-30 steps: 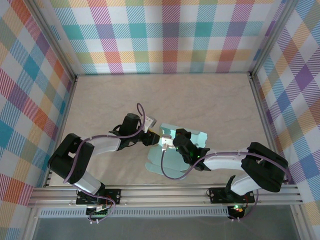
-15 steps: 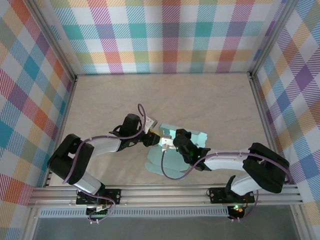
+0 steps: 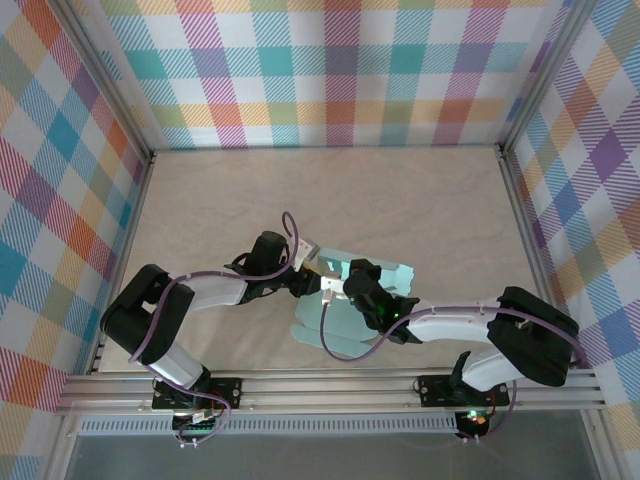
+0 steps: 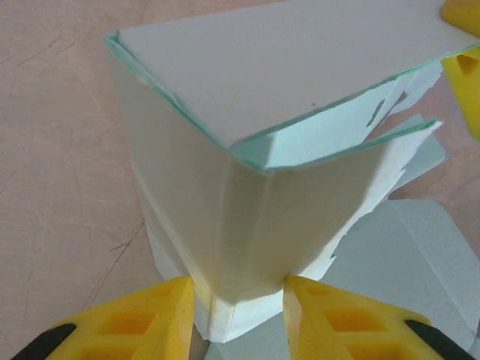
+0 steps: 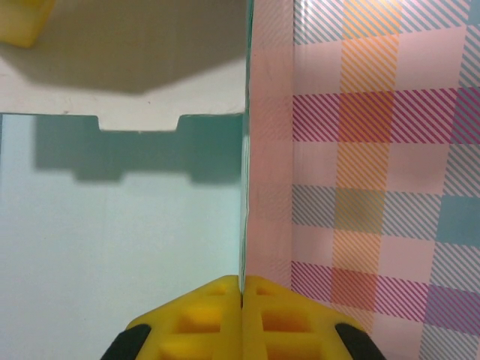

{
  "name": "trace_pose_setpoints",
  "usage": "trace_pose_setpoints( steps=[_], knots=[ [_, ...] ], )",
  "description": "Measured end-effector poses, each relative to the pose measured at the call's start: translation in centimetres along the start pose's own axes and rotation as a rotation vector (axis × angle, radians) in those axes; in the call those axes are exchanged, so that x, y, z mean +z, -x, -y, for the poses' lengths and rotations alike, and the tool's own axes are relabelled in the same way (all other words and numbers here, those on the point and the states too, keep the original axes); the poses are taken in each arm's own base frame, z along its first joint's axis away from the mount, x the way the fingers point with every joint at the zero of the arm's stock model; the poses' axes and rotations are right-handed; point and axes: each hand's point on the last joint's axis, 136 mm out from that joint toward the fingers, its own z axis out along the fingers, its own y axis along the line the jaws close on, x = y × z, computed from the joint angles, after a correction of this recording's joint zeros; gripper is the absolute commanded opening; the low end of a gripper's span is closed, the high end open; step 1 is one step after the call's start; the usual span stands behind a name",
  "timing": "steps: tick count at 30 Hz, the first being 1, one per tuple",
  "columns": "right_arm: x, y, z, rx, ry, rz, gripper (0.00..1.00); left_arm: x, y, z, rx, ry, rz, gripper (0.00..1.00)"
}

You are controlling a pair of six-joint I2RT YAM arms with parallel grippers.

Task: Fold the paper box

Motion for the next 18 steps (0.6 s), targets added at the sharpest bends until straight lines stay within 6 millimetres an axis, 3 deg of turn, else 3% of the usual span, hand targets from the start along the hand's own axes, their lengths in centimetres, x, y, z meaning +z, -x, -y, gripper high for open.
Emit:
trace_pose_setpoints(
  steps=[8, 18],
  knots=[
    [-1.4, 0.3, 1.3, 0.049, 0.039, 0.019, 0.00, 0.5, -0.7, -0.5, -0.006, 0.022, -0.020, 0.36],
    [-0.9, 0.8, 0.6, 0.010, 0.023, 0.017, 0.00, 0.5, -0.9, -0.8, -0.011, 0.041, -0.028, 0.33]
  ],
)
